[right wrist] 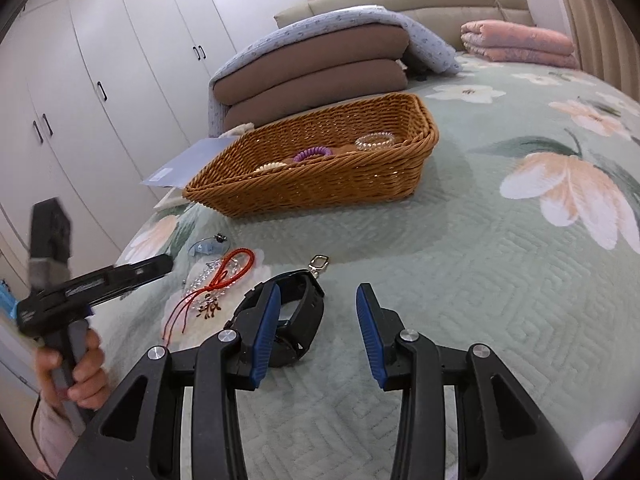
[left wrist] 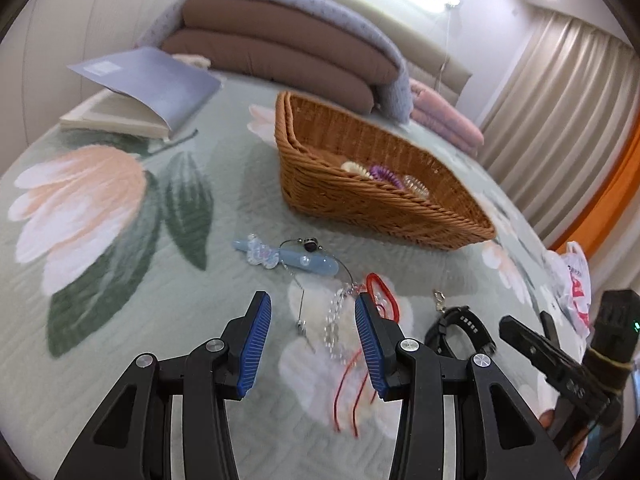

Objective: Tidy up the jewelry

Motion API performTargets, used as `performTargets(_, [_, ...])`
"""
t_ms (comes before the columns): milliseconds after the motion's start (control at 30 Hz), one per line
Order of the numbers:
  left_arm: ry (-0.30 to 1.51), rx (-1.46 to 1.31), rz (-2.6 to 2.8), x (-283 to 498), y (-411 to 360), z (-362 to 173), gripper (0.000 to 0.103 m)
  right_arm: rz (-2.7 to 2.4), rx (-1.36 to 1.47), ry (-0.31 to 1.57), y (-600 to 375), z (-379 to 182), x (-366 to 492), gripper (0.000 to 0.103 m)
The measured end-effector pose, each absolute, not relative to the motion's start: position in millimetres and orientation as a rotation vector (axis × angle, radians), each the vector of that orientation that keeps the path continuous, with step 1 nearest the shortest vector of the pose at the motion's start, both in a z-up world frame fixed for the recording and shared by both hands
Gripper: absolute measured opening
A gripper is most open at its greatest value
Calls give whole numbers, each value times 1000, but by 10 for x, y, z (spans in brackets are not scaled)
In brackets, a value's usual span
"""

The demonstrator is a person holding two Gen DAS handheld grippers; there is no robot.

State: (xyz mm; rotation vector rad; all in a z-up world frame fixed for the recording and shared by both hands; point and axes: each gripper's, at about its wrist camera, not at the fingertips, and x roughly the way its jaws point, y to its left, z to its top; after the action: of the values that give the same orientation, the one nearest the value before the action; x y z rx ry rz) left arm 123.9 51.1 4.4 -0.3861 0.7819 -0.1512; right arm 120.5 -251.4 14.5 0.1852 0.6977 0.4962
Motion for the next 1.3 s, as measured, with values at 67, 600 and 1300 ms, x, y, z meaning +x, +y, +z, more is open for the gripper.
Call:
performTargets(67, [804, -404, -161, 1345, 497, 11, 45, 508, 187, 711, -2520, 164, 1256, 42])
performTargets(600, [814, -439, -205, 1515, 479, -143, 45, 612, -52, 917, -2190, 29, 1690, 42])
performTargets(1300, [692, -297, -152, 1312, 313, 14, 1, 623, -35, 796, -2247, 46, 1466, 7])
